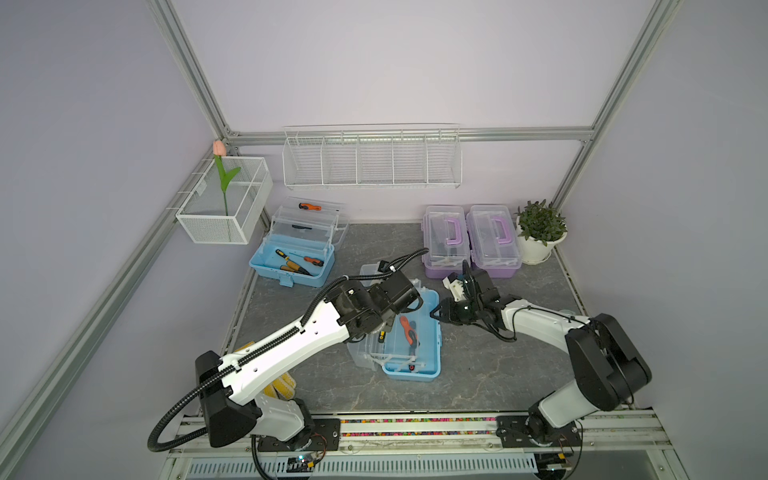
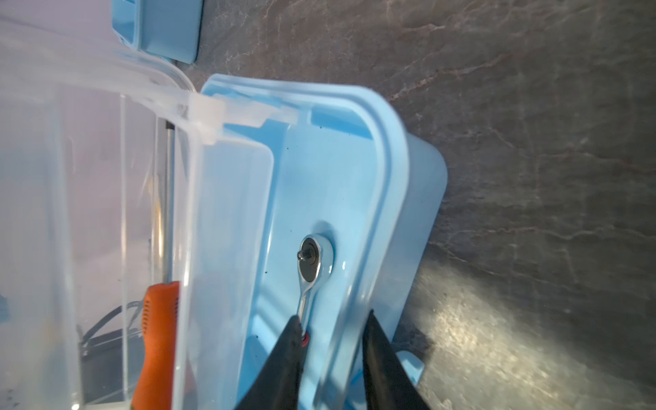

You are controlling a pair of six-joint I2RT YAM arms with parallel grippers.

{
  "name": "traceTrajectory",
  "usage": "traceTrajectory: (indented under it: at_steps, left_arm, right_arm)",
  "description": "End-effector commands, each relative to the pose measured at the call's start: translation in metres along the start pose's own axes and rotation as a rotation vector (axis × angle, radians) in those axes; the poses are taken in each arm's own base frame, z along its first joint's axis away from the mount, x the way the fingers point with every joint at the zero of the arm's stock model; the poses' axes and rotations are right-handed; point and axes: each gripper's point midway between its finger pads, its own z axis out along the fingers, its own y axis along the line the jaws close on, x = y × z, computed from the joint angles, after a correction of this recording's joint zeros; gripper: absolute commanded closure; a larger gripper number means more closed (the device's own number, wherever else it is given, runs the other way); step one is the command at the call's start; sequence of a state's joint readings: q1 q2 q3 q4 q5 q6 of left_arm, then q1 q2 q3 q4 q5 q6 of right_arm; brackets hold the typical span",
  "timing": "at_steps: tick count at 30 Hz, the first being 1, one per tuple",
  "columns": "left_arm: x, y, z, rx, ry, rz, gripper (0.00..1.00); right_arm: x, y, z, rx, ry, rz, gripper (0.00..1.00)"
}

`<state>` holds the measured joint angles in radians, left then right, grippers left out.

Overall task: Close toolboxes
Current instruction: Close the toolbox lid.

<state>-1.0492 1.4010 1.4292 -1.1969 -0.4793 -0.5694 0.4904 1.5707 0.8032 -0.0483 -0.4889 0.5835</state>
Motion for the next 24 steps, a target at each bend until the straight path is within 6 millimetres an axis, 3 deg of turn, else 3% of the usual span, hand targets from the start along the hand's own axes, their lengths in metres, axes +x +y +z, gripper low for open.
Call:
traceTrajectory:
  at_steps: [1, 6, 12, 24]
  left_arm:
    - [0.001, -0.044, 0.001, 0.168, 0.035, -0.026, 0.73]
    - [-0.001, -0.055, 0.000, 0.199, 0.026, -0.023, 0.64]
    - [0.000, -0.068, 0.004, 0.229, 0.034, -0.016, 0.63]
    - [0.001, -0.102, 0.015, 0.284, 0.055, 0.009, 0.63]
  right_arm:
    - [0.001, 0.020, -0.004, -0.111, 0.000, -0.017, 0.62]
    - [-0.002, 0.014, -0.016, -0.137, -0.043, 0.014, 0.57]
    - [0.002, 0.012, -0.017, -0.169, -0.048, 0.034, 0.52]
    - [0.005, 0.004, -0.018, -0.192, -0.072, 0.056, 0.51]
